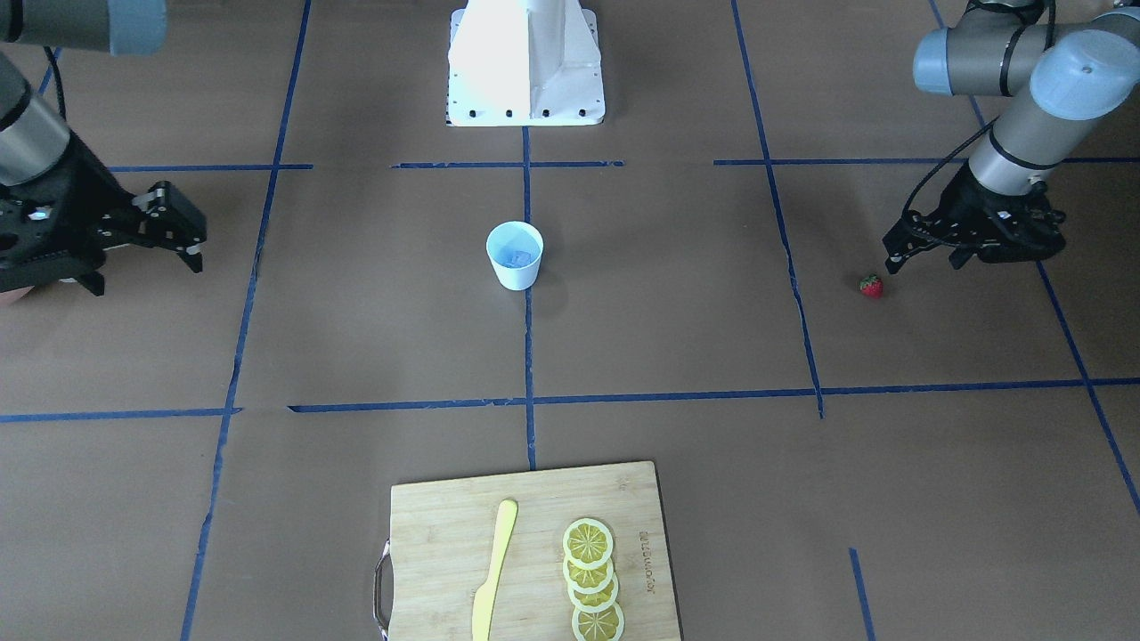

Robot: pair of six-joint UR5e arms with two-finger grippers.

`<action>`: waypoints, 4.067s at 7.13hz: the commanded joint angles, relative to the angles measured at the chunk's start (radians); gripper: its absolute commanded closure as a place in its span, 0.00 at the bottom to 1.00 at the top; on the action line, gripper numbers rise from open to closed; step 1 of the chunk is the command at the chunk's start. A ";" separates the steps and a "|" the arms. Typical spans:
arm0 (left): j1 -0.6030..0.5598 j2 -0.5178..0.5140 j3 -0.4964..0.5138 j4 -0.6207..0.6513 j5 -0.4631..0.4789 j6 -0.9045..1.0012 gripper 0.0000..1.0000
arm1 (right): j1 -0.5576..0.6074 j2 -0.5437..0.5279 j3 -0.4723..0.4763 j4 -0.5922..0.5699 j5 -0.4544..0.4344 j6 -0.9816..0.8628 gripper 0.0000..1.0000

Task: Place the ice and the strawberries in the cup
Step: 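Raise the right gripper back toward the ice bowl while the left gripper reaches the strawberry, then grasp the red strawberry with the left gripper and lift it, then carry the strawberry over the blue cup with the left gripper and lower it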

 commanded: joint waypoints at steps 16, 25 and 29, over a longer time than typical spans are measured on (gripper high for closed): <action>0.102 -0.151 -0.281 0.470 0.034 -0.114 1.00 | 0.094 -0.120 0.048 0.002 0.050 -0.090 0.00; 0.383 -0.899 0.152 0.587 0.125 -0.491 1.00 | 0.276 -0.384 0.051 0.096 0.052 -0.355 0.00; 0.394 -0.933 0.278 0.481 0.143 -0.493 1.00 | 0.276 -0.384 0.051 0.096 0.058 -0.353 0.00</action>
